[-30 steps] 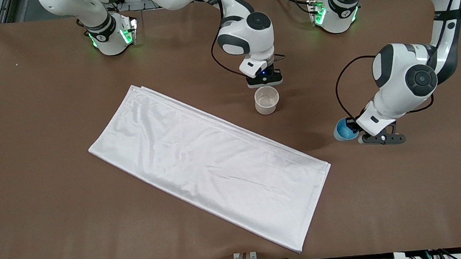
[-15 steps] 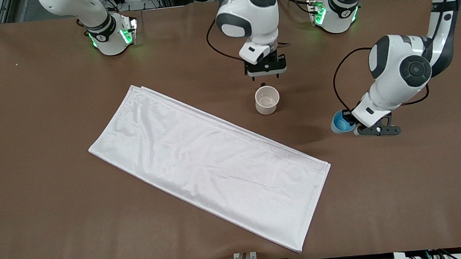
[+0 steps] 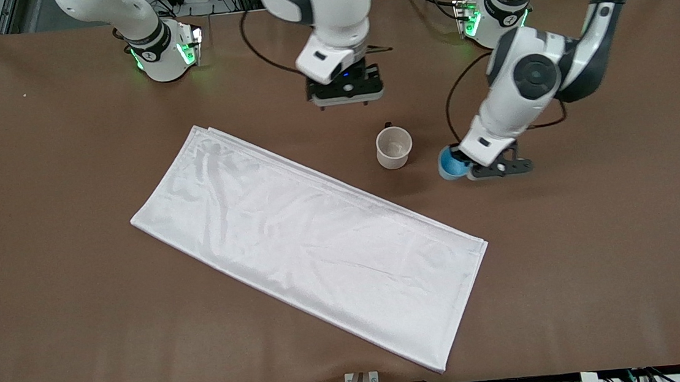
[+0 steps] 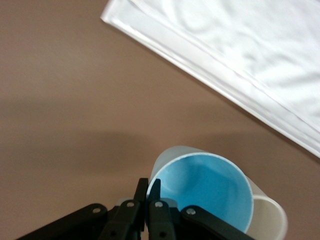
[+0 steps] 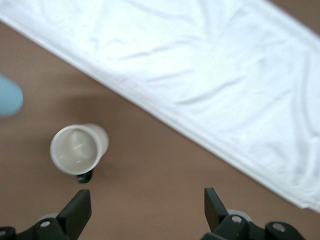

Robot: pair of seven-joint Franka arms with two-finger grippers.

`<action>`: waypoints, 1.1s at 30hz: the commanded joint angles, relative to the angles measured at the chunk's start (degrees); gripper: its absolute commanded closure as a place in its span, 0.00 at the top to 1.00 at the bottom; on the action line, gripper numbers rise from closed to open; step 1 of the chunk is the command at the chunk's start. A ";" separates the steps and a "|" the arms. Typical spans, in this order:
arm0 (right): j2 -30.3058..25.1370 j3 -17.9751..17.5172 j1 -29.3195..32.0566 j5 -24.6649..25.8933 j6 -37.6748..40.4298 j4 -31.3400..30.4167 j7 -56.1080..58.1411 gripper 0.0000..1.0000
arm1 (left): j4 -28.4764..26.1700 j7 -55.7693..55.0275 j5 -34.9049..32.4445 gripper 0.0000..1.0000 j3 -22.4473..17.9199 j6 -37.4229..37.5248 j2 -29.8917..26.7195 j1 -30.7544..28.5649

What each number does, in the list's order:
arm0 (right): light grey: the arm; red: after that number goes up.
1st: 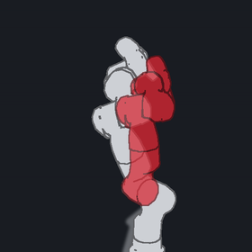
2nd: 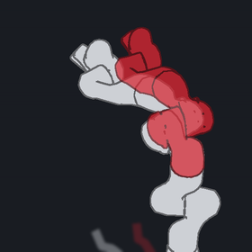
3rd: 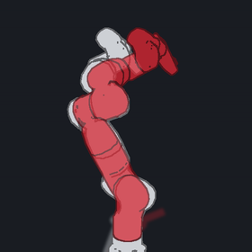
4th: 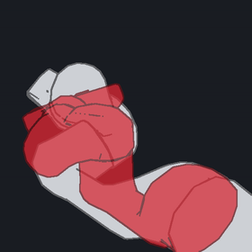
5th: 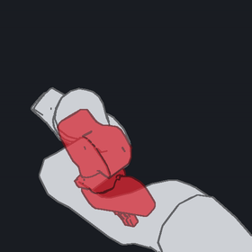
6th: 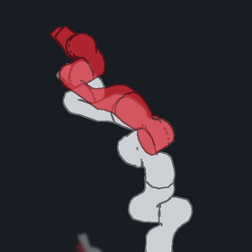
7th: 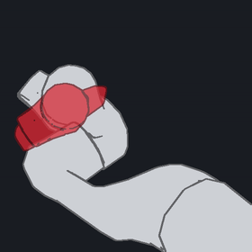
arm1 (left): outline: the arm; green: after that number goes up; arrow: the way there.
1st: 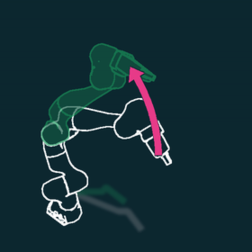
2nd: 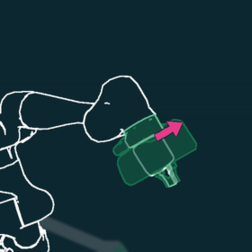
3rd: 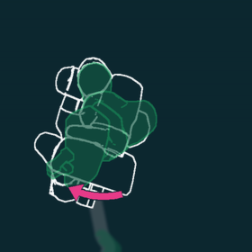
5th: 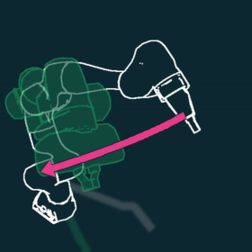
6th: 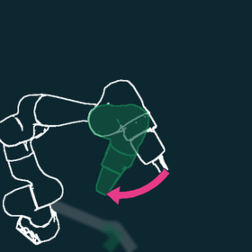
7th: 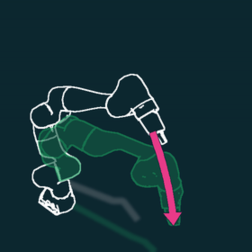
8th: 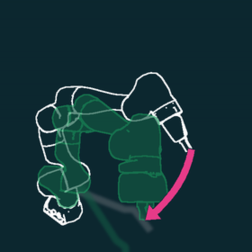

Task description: Place blue cup into white mug on table

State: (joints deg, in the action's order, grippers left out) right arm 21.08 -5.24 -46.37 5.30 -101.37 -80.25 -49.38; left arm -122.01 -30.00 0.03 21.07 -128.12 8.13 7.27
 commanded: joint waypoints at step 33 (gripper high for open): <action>-21.52 -7.86 45.30 -1.87 7.95 -10.46 36.02 1.00 | 1.33 -13.94 -1.26 0.00 7.67 5.68 4.17 5.12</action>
State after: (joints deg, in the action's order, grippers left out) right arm 1.84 -11.19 -4.61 4.65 -94.06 -89.07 -15.07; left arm -122.29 -41.83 0.03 28.51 -122.39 9.97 11.93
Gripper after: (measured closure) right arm 0.000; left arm 0.960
